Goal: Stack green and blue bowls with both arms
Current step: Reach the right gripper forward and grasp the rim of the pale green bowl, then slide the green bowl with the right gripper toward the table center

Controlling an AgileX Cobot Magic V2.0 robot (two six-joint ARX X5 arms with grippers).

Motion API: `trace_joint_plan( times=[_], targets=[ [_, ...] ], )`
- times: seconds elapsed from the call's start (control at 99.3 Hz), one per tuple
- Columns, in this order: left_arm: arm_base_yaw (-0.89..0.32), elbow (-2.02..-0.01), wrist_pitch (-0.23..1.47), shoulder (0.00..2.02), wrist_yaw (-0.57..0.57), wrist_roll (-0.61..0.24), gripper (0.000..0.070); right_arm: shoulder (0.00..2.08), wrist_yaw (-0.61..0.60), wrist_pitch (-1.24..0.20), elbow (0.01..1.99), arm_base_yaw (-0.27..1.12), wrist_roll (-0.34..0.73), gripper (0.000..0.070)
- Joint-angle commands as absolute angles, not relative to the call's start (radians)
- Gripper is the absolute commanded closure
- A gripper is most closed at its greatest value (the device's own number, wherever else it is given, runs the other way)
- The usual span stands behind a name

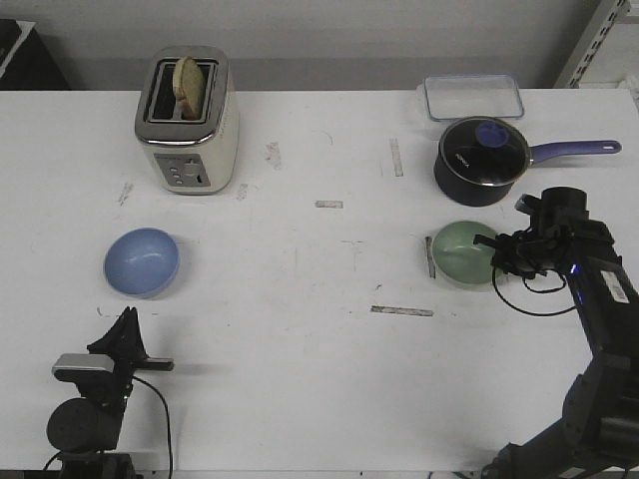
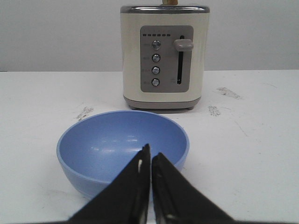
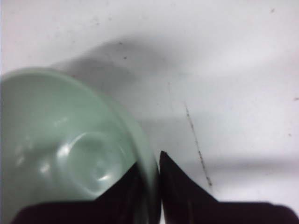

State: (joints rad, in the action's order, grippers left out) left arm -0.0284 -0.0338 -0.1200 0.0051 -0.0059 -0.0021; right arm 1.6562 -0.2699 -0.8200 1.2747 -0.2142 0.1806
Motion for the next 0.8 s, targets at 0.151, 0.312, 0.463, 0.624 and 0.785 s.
trace_joint_plan(
  times=[0.151,0.312,0.463,0.624,0.785],
  targets=[
    [-0.028,-0.013,-0.133,0.003,-0.008,-0.009,0.0699,1.591,-0.274,-0.811,1.292,-0.070,0.228,0.0700],
    [-0.028,-0.013,-0.133,0.003,-0.008,-0.009,0.0699,1.592,-0.291,-0.770,1.292,0.102,0.297,0.0700],
    [-0.028,-0.013,-0.133,0.003,-0.008,-0.009,0.0699,1.596,-0.287,-0.672,1.291,0.271,0.392,0.0700],
    [-0.028,-0.013,-0.133,0.003,-0.008,-0.009,0.0699,1.635,-0.282,-0.603,1.291,0.388,0.498,0.0700],
    [-0.028,-0.013,-0.133,0.003,-0.008,-0.009,0.0699,1.698,-0.254,-0.570,1.291,0.463,0.509,0.0700]
  ],
)
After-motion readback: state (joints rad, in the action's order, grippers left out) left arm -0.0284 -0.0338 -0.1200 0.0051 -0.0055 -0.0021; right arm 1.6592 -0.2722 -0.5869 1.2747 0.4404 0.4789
